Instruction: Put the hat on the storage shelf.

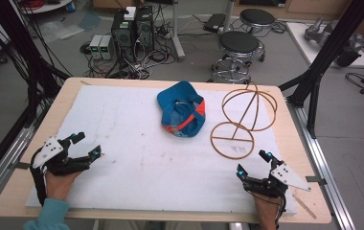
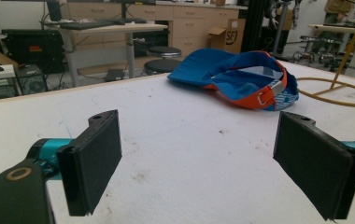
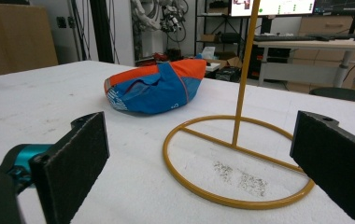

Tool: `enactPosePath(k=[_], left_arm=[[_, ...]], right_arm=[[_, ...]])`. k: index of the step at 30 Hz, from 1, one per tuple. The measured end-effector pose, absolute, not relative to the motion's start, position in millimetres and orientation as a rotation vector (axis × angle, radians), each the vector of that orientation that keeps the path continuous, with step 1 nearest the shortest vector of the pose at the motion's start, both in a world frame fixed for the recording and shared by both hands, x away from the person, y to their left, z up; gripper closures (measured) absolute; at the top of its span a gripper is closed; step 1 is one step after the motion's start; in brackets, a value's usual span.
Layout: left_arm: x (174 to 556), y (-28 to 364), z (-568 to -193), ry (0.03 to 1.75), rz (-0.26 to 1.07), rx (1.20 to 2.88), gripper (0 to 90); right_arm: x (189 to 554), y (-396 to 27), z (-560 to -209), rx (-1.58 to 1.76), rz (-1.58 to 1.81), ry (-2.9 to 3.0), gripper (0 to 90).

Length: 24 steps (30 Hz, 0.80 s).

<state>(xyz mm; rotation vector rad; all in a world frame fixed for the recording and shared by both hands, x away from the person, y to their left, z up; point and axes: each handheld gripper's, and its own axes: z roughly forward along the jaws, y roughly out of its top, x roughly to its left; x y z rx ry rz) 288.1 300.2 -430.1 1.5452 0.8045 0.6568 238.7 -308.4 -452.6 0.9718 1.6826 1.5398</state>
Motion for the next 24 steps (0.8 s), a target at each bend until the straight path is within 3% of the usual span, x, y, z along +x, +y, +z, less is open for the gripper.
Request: enactPosePath(k=[10, 17, 24], left_arm=[[311.3, 277.0, -389.6, 0.727, 0.561, 1.640, 15.6], [332.8, 242.2, -364.2, 0.625, 0.449, 1.778, 15.5], [351.9, 205.0, -345.7, 0.559, 0.420, 1.857, 15.5]], right_arm=[[238.4, -308.2, -452.6, 0.975, 1.541, 1.683, 3.4], [238.5, -308.4, -452.6, 0.979, 1.546, 1.681, 3.4], [238.5, -308.9, -452.6, 0.977, 1.549, 1.679, 3.4]])
